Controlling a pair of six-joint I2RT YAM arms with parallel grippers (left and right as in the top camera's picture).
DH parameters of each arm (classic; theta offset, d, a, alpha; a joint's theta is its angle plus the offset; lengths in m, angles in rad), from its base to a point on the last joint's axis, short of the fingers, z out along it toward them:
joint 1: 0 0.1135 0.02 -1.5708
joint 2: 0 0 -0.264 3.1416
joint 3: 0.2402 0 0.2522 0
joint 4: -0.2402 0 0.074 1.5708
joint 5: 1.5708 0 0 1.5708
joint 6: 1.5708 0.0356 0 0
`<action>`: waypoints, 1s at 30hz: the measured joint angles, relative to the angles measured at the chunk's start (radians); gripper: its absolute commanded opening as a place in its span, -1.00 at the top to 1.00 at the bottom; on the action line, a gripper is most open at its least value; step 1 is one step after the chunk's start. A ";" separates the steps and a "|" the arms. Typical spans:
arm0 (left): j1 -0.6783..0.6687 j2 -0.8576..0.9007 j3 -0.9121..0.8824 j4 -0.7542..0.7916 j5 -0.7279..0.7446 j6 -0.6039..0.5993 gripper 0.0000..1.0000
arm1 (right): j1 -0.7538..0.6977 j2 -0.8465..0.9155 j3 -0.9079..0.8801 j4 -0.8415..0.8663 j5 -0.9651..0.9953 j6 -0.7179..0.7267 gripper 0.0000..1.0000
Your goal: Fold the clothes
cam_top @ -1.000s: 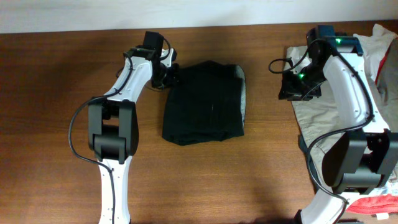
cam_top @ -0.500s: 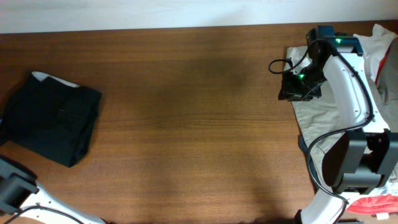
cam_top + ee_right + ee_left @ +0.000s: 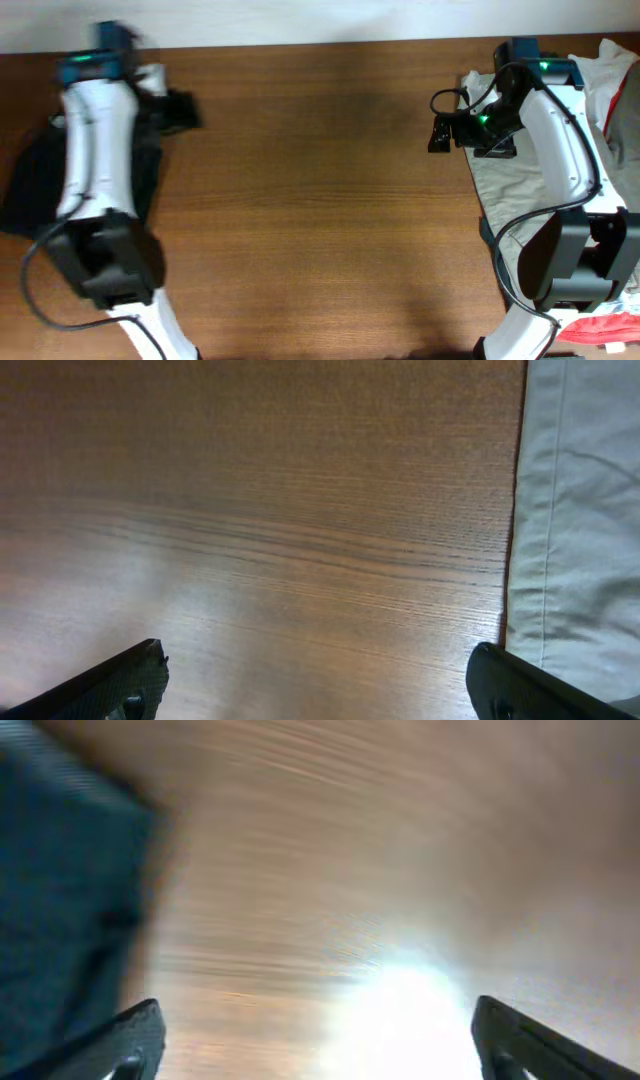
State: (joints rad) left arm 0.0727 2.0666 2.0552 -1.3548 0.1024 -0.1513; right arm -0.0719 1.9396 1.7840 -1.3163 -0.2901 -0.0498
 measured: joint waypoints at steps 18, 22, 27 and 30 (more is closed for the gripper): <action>-0.230 -1.181 -0.893 0.339 -0.216 0.081 -0.98 | 0.000 -1.086 -0.728 0.382 0.114 0.021 -0.97; -0.229 -1.419 -1.049 0.319 -0.216 0.081 -0.98 | 0.000 -1.171 -0.771 0.377 0.122 0.021 -0.97; -0.229 -1.429 -1.057 0.239 -0.216 0.082 -0.98 | 0.000 -1.111 -0.772 0.376 0.125 0.023 -0.97; -0.229 -1.429 -1.057 0.237 -0.216 0.082 -0.98 | 0.000 -1.038 -0.773 0.377 0.125 0.023 -0.97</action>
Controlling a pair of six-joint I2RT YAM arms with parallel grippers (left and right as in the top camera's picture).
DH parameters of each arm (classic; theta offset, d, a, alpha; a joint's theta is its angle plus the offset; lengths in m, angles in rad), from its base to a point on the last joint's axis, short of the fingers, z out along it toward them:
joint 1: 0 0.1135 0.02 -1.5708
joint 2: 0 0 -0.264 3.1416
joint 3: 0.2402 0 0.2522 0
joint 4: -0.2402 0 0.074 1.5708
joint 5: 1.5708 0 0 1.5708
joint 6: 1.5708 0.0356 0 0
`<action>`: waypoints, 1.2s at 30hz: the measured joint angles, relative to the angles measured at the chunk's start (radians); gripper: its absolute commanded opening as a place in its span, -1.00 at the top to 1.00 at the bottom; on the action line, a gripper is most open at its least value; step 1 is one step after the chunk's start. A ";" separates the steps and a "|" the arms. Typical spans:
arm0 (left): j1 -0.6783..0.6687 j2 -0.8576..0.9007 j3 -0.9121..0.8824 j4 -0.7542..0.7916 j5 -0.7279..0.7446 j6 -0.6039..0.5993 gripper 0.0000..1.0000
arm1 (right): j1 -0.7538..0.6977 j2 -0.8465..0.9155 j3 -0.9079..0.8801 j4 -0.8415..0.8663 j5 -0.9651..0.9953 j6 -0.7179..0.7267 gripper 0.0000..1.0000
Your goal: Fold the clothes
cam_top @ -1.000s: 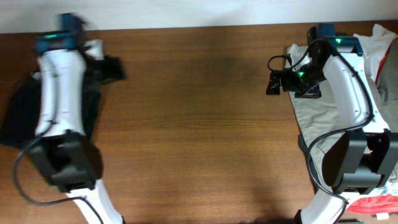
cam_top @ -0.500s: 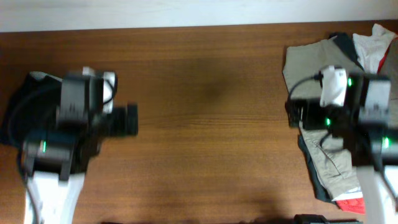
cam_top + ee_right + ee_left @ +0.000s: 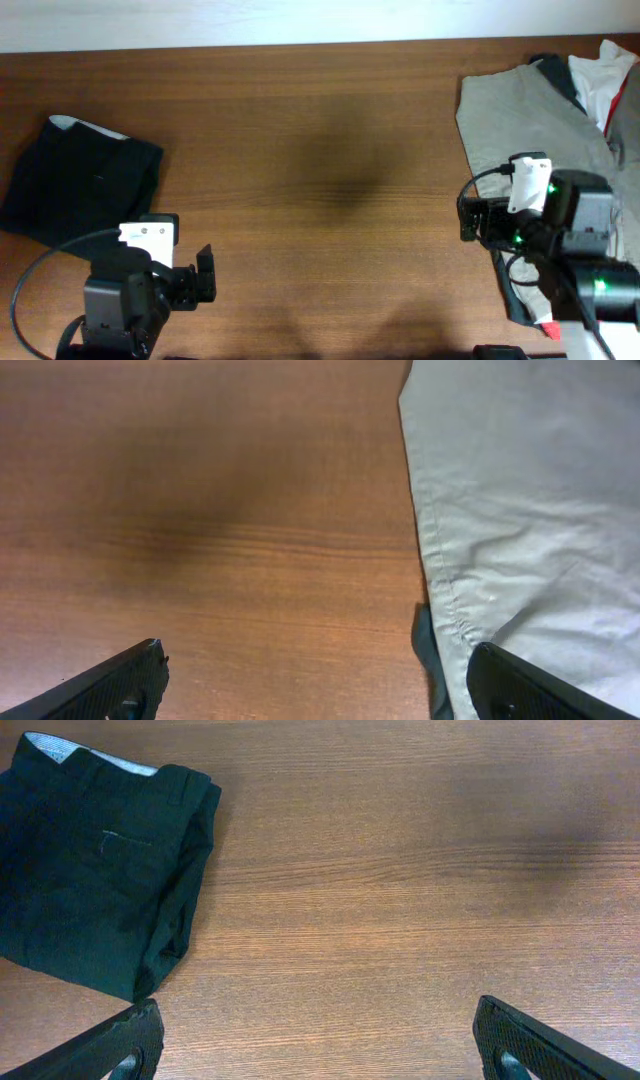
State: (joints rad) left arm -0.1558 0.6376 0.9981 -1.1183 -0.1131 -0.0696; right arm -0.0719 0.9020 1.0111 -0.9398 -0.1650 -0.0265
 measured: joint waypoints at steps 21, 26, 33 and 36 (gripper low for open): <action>0.000 0.001 -0.005 -0.001 0.000 0.002 -0.98 | 0.132 -0.890 -1.001 0.876 0.064 -0.216 -0.97; 0.000 0.001 -0.005 -0.001 0.000 0.002 -0.98 | 0.132 -0.890 -1.001 0.876 0.064 -0.218 -0.97; 0.000 0.001 -0.005 -0.001 0.000 0.002 -0.98 | 0.132 -0.890 -1.001 0.876 0.064 -0.219 -0.97; 0.000 0.001 -0.005 -0.001 0.000 0.002 -0.98 | 0.132 -0.890 -1.001 0.876 0.064 -0.220 -0.98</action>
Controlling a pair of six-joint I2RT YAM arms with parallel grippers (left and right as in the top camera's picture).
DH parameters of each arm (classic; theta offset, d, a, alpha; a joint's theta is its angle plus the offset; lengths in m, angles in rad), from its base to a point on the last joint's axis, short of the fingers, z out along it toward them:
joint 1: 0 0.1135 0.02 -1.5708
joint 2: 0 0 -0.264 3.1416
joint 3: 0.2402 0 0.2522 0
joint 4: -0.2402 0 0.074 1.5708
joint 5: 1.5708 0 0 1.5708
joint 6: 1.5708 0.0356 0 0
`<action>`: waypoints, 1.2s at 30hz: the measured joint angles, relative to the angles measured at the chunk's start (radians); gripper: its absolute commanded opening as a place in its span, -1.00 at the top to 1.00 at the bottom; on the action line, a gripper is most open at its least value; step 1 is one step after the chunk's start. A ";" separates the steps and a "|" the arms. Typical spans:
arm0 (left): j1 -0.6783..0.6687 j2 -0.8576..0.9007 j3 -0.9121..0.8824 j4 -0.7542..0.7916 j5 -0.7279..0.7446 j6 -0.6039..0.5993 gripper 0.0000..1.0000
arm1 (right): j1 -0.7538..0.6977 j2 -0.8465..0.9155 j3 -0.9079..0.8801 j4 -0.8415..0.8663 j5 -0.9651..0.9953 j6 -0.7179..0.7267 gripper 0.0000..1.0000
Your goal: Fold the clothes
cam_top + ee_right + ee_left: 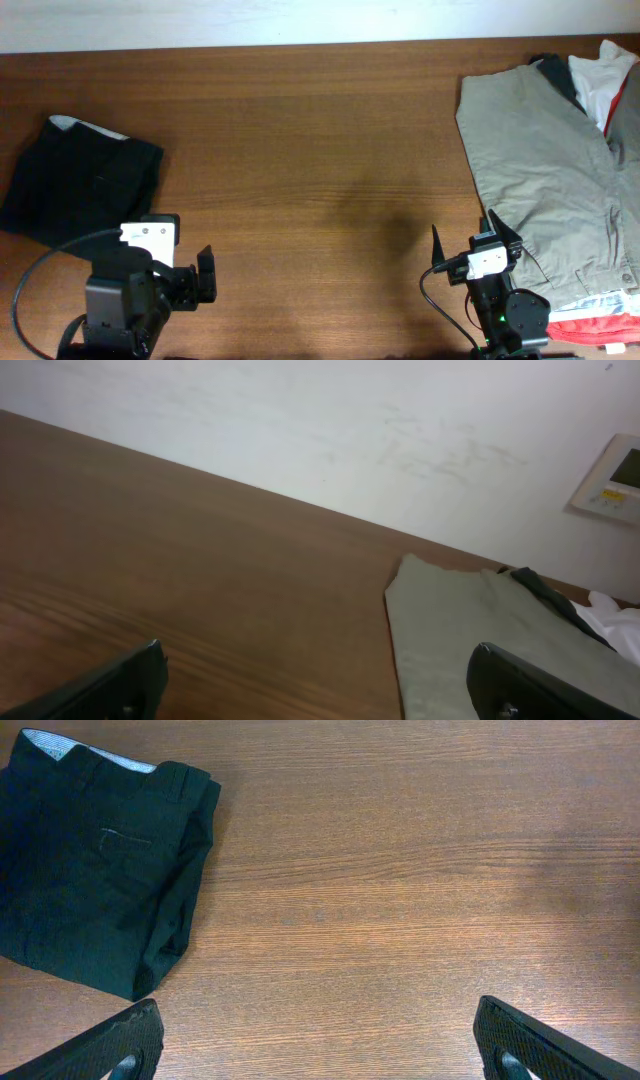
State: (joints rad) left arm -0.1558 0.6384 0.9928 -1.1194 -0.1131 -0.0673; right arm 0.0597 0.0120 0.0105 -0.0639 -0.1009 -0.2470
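Note:
A folded dark garment (80, 180) lies at the table's left, its pocket showing in the left wrist view (95, 870). Unfolded khaki trousers (545, 180) spread at the right edge, seen low and far in the right wrist view (470, 630). My left gripper (205, 278) hangs open at the front left, right of the dark garment, its fingertips (125, 1038) wide apart with nothing between them. My right gripper (470, 245) is open at the front right, close to the trousers' near edge, pointing level toward the back wall.
A white and red garment (600, 75) lies under the trousers at the back right. Something red (600, 325) sits at the front right corner. A white wall (300, 420) with a wall panel (610, 480) stands behind the wooden table (320, 150).
My right arm has drawn back to the front edge and tilted up, so its camera now faces the wall. The left arm and both garments have not moved.
Both arms first reached out over the table, the left over the dark garment, the right beside the khaki trousers. Then both were back near the front edge, open and empty. Now the right arm sits lower and level; the garments lie unchanged.

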 measured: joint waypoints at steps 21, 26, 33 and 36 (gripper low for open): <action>0.072 -0.624 -0.978 1.040 0.057 0.000 -0.98 | 0.000 -0.001 0.000 -0.001 0.008 0.000 -0.97; 0.072 -0.625 -0.978 1.040 0.057 0.000 -0.98 | 0.000 -0.001 0.000 -0.001 0.007 0.000 -0.97; 0.072 -0.625 -0.978 1.040 0.057 0.000 -0.98 | 0.000 -0.001 0.000 -0.001 0.008 0.000 -0.98; 0.072 -0.625 -0.978 1.040 0.057 0.000 -0.98 | 0.000 -0.001 0.000 -0.001 0.007 0.000 -0.97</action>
